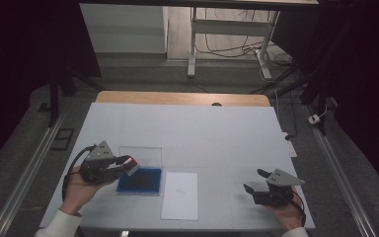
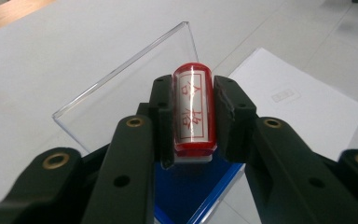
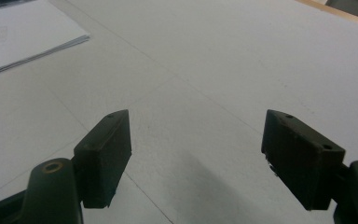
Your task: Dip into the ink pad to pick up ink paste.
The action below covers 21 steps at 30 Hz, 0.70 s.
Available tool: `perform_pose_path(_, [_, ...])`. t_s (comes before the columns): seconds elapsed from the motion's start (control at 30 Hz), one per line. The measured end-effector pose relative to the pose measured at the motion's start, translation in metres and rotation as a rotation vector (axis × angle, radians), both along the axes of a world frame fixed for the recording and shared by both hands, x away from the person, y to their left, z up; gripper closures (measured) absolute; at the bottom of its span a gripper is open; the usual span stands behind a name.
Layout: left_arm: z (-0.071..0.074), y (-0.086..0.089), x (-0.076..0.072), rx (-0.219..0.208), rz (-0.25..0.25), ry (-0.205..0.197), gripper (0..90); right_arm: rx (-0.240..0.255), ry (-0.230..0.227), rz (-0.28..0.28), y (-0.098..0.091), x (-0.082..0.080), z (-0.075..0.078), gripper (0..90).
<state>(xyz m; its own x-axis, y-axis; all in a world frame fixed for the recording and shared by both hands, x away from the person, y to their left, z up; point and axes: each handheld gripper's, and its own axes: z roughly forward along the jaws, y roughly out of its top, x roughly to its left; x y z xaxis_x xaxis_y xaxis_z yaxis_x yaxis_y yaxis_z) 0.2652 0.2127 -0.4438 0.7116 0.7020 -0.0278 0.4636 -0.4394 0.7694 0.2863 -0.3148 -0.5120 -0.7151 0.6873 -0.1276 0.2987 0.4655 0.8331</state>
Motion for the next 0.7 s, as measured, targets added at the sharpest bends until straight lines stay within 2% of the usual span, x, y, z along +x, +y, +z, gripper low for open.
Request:
perform_pose_path(0.43, [0.000, -0.008, 0.006, 0.039, -0.022, 0.014, 70.4, -0.007, 0.001, 0.001, 0.001, -0.001, 0.000, 24.0])
perform_pose_path(0.7, [-0.009, -0.019, 0.014, 0.126, -0.037, 0.057, 70.4, 0.002, -0.005, -0.001, 0.002, -0.004, 0.002, 24.6])
